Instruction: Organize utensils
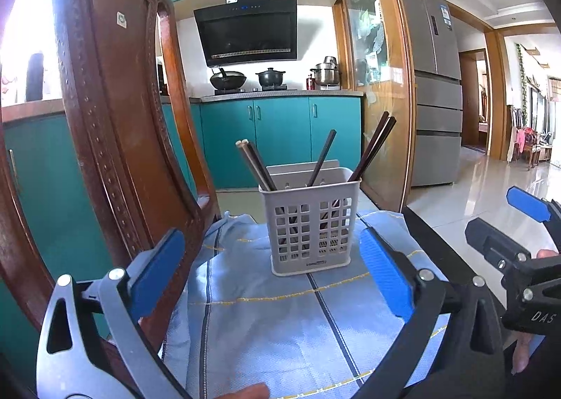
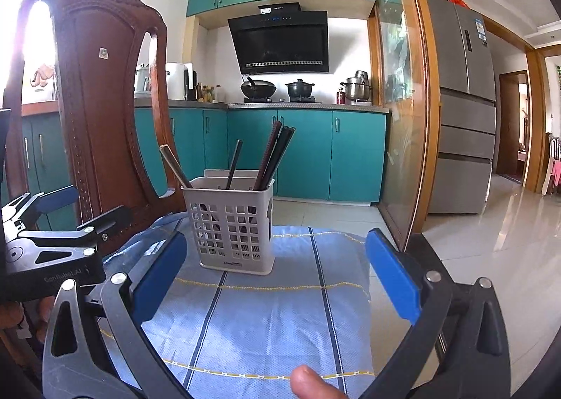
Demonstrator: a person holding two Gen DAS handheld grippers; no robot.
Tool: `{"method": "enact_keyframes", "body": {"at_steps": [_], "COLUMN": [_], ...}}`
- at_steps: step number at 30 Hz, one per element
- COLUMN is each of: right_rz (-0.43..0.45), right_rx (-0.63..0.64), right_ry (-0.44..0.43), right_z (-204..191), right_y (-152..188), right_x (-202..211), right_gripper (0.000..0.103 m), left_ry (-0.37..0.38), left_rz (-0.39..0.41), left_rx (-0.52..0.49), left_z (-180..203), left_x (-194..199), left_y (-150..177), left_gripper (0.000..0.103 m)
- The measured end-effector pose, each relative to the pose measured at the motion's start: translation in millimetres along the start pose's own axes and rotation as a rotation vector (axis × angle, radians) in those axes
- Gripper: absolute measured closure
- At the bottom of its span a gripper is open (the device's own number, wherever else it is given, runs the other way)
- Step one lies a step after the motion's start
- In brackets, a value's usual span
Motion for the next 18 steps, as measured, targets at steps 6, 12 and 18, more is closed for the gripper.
{"method": "enact_keyframes", "body": {"at_steps": [6,12,18], "right_rz": [-0.007,-0.009,-0.01], "right_rx": [0.008,0.01,0.012], "right_ry": [0.0,0.0,-0.001], "right_z": [-2.2,-2.9,-3.1], "right_y": [0.3,0.7,1.1], "right_x": [-1.6,-1.7,-1.4], "right_gripper": [0.003,0.003,0.003], "left_ry": [-0.003,-0.002,0.001], "left_rz": [-0.002,-0.01,-0.015], "left_rx": [-0.002,-0.004,-0.008], "left_z": [-0.1,1.6,3.7], "left_x": [-0.2,-1.0,-3.5], "left_y": [0.6,1.9,2.3], "left_gripper": [0.004,0.004,0.004]}}
Point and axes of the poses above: each gripper's, at about its wrist camera, not at the fingertips, and x roughly against the way its jaws point, z to its right, y to its underside, the point moved 4 cm from there along -x, roughly the way its jaws point, and after that the axes turned 3 degrees about z, right-handed, at the moved point
